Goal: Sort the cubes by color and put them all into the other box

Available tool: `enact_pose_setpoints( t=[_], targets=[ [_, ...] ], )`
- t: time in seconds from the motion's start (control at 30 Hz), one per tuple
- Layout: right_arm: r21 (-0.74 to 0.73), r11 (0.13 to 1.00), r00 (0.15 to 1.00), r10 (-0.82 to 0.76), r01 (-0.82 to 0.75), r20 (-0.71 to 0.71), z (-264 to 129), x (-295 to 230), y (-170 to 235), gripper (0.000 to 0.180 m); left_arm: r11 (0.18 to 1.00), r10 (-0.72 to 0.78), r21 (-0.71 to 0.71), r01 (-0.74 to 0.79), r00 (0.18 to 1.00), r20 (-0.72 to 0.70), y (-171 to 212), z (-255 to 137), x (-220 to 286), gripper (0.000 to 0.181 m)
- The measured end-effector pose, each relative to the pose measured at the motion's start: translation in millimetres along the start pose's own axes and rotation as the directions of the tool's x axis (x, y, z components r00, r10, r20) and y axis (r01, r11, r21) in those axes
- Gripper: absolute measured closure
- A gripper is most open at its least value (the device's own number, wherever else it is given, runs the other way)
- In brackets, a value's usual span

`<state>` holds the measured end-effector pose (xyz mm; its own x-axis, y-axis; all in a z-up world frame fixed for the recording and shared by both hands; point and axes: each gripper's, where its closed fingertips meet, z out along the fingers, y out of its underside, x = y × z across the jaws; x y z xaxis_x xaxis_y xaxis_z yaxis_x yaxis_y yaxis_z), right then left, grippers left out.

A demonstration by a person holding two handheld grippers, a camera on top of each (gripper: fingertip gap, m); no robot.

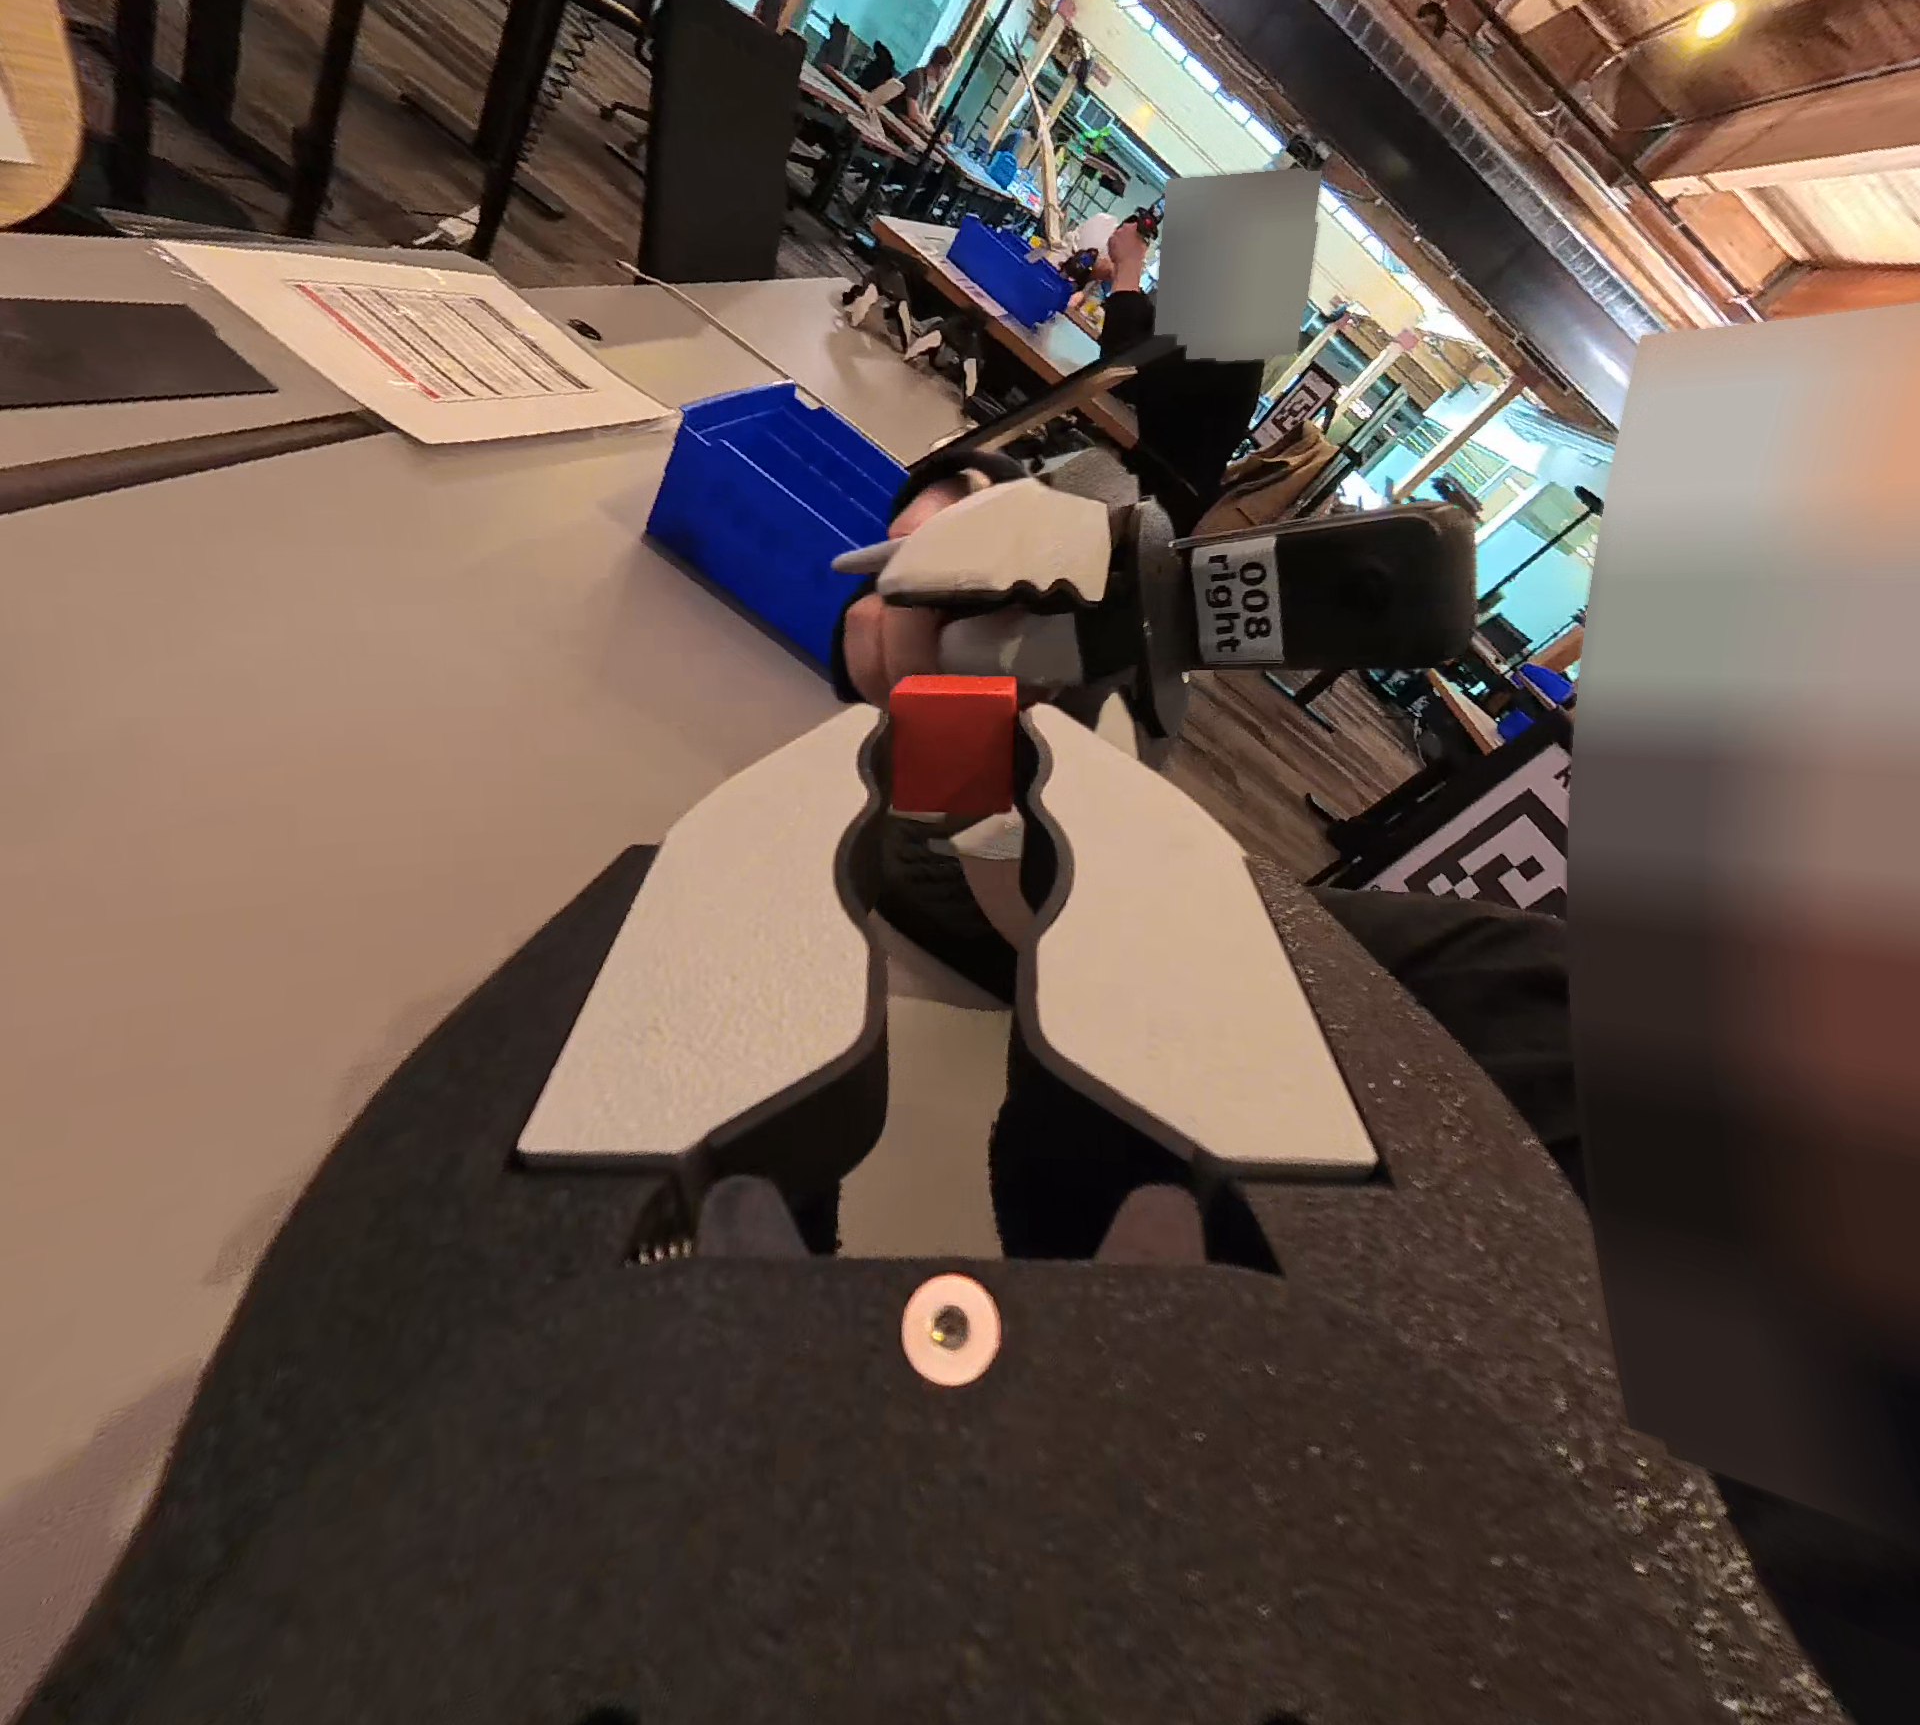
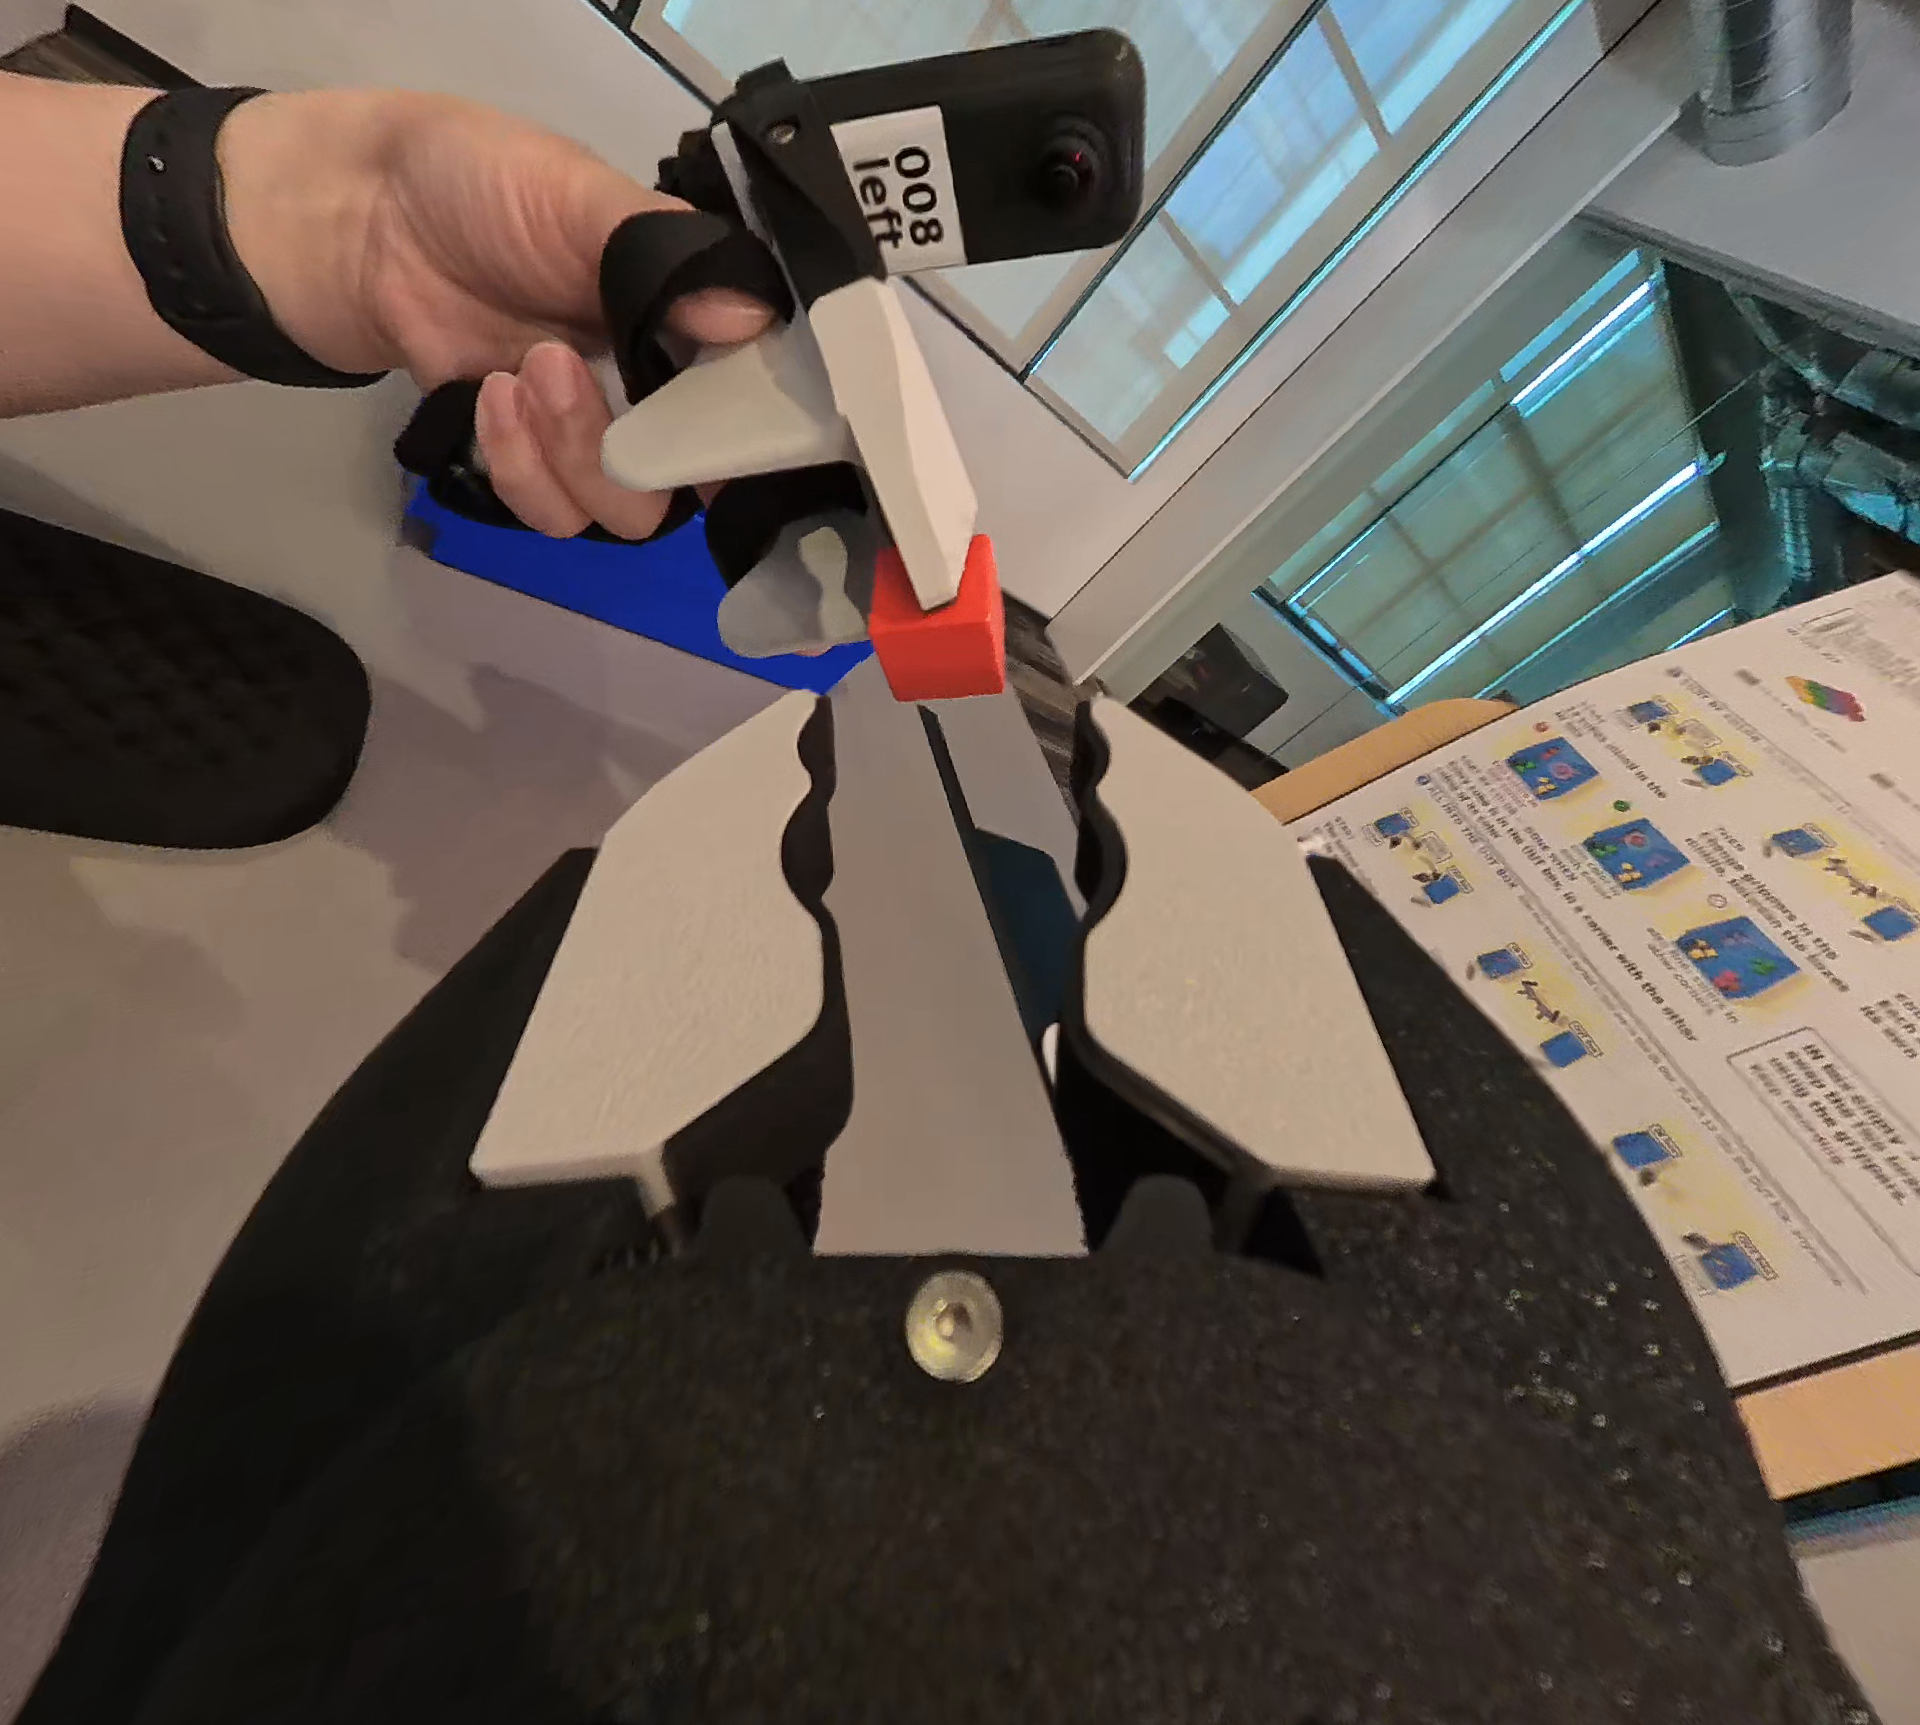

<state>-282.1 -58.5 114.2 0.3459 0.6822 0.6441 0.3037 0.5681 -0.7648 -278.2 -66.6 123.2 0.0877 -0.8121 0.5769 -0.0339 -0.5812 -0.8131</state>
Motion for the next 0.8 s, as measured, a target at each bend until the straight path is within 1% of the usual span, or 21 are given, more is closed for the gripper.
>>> enact_pose_setpoints(
  t=[0.07,0.33,0.43,0.57,0.67,0.73,0.8],
  targets=[
    [0.032,0.999,0.999,-0.030,0.030,-0.012,0,-2,-4,0.140,1.000,0.003,-0.008,-0.003,1.000,-0.010,2,4,3,0.159],
    [0.026,0.998,0.998,-0.060,0.060,-0.022,5,-7,-2,0.147,1.000,-0.012,-0.012,0.011,1.000,-0.025,8,12,1,0.159],
    [0.033,0.997,0.998,-0.062,0.063,-0.028,5,-7,-1,0.156,1.000,-0.021,-0.013,0.021,0.999,-0.033,9,13,0,0.159],
    [0.018,0.997,0.997,-0.069,0.070,-0.025,6,-7,2,0.157,0.998,-0.060,-0.019,0.059,0.998,-0.034,10,12,-3,0.159],
    [0.026,0.999,0.999,-0.045,0.045,0.011,6,-10,3,0.158,0.998,-0.056,0.019,0.057,0.997,-0.047,6,10,-4,0.158],
    [0.005,0.999,0.999,-0.039,0.038,0.034,4,-9,6,0.157,0.999,-0.041,0.024,0.042,0.999,-0.018,6,6,-9,0.153],
    [-0.035,0.998,0.999,-0.044,0.044,0.019,-2,1,11,0.158,0.999,0.002,0.034,-0.003,0.999,0.037,7,0,-15,0.149]
  ],
)
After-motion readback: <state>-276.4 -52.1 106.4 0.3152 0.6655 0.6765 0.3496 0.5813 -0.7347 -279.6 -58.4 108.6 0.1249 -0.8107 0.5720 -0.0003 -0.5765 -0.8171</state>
